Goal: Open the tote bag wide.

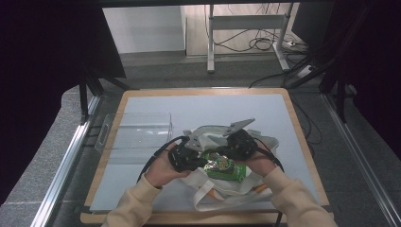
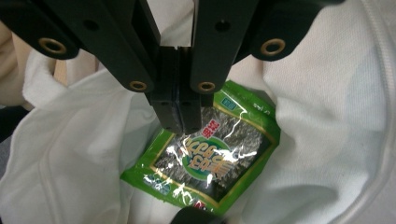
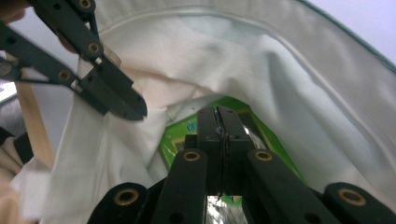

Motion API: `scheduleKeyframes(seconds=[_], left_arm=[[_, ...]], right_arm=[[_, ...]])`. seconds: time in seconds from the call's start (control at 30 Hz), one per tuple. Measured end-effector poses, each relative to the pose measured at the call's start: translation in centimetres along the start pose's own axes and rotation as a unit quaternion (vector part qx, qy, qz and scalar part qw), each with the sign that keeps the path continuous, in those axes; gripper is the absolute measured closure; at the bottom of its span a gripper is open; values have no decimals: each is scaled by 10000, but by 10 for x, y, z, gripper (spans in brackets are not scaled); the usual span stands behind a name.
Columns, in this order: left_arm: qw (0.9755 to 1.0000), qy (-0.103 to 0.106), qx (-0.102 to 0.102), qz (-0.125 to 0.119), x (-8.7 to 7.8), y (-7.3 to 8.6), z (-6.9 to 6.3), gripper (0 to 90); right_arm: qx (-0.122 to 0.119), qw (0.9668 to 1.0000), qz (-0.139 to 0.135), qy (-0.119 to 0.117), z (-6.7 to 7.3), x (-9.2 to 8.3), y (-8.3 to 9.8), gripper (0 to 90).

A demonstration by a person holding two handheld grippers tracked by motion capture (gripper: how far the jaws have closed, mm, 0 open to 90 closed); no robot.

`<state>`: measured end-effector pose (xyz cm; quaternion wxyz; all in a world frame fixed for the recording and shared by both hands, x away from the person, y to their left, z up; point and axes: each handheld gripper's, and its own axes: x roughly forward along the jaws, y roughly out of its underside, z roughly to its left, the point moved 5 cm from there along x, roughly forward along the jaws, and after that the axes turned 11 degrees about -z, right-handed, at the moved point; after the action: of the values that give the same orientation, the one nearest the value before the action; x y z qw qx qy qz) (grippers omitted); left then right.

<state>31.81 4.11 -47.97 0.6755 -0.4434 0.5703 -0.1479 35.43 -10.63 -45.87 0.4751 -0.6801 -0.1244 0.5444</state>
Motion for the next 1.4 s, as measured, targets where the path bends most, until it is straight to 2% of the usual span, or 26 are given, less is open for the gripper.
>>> scheduleKeyframes(seconds=[0.17,0.33,0.43,0.57,0.73,0.93,1.13,1.2,1.4], left_arm=[[9999,60,-71,-47,2,1,0,900],[9998,160,-33,107,6,3,-5,900],[9997,176,-92,147,6,5,-5,900],[9995,207,-164,194,5,8,-5,900],[9994,198,-191,187,1,10,-4,900],[9992,230,-254,218,-1,16,-4,900],[9981,293,-350,409,0,23,-8,900],[9979,311,-385,425,0,25,-8,900],[9976,331,-386,476,1,27,-8,900]], right_arm=[[-153,9998,108,-94,-1,22,-8,890],[-171,9990,349,-199,-3,44,-3,891],[-262,9977,538,-323,0,57,2,892],[-390,9965,663,-313,-1,70,7,892],[-518,9958,725,-190,-7,79,9,892],[-445,9972,603,35,-21,84,8,893],[-463,9969,564,307,-30,87,4,893],[-504,9965,529,410,-34,87,1,892],[-422,9962,490,590,-44,91,-2,892]])
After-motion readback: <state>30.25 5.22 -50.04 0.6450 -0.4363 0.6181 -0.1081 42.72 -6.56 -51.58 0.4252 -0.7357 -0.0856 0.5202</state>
